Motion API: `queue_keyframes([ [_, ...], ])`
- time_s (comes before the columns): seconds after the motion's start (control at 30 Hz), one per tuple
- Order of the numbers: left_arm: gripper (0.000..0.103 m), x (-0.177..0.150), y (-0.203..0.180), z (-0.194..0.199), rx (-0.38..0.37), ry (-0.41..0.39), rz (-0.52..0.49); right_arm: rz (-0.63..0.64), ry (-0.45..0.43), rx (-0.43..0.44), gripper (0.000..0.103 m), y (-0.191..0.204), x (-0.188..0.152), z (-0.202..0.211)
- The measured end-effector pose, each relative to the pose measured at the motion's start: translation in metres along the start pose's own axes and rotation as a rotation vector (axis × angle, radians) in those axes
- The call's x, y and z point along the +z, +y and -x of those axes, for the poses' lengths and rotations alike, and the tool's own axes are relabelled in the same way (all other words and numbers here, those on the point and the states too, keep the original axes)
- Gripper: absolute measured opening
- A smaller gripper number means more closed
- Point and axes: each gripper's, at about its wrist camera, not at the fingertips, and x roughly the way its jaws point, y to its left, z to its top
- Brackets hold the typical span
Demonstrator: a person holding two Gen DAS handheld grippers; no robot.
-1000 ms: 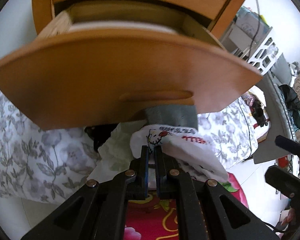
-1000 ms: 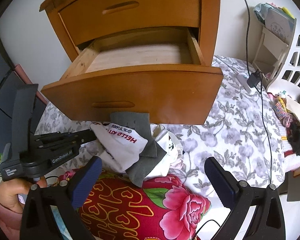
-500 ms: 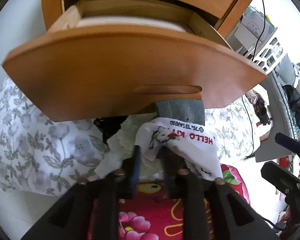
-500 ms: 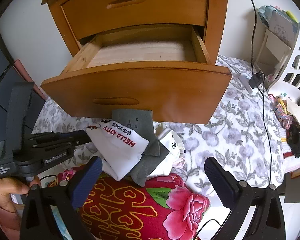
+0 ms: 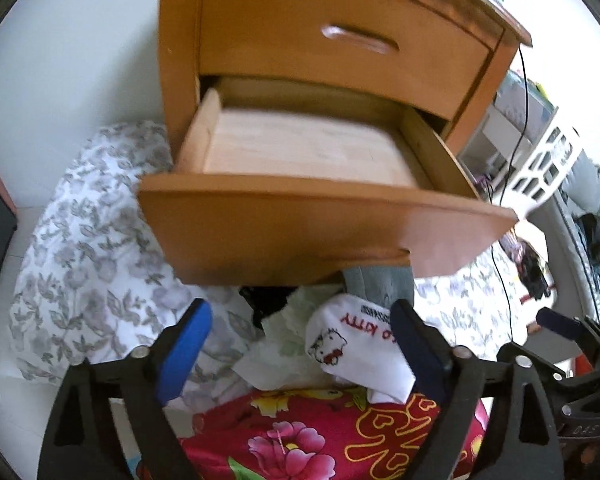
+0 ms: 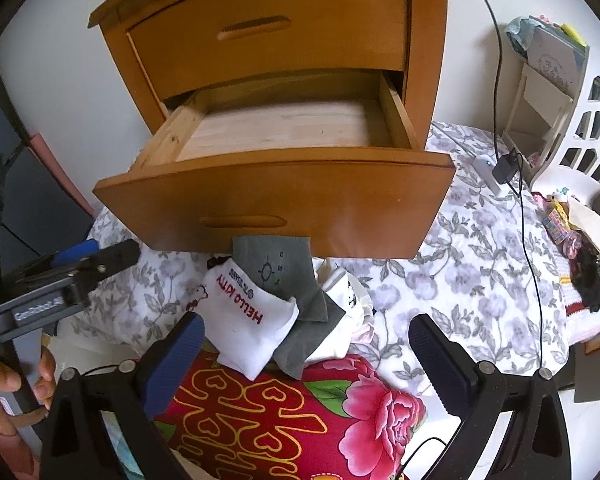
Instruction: Organize soft objects
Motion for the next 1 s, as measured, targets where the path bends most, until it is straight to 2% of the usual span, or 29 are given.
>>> queue_keyframes([
  [0.13, 0.097, 0.000, 0.005, 0.007, 0.059, -0.036, 0.009, -0.018, -0.017, 0.001, 0.103, 0.001, 0.001, 0.006],
  [0.37, 0.097, -0.004, 0.012, 0.015, 0.084, -0.028, 0.032, -0.037, -0.052, 0.000, 0.103, 0.001, 0.004, 0.015],
  [0.6, 0.097, -0.005, 0.003, 0.028, 0.162, -0.078, -0.017, -0.034, -0.076, 0.000, 0.103, 0.006, 0.005, 0.023],
  [1.0, 0.097, -0.005, -0.005, 0.039, 0.233, -0.085, -0.035, -0.027, -0.113, -0.015, 0.103, 0.008, 0.009, 0.032],
])
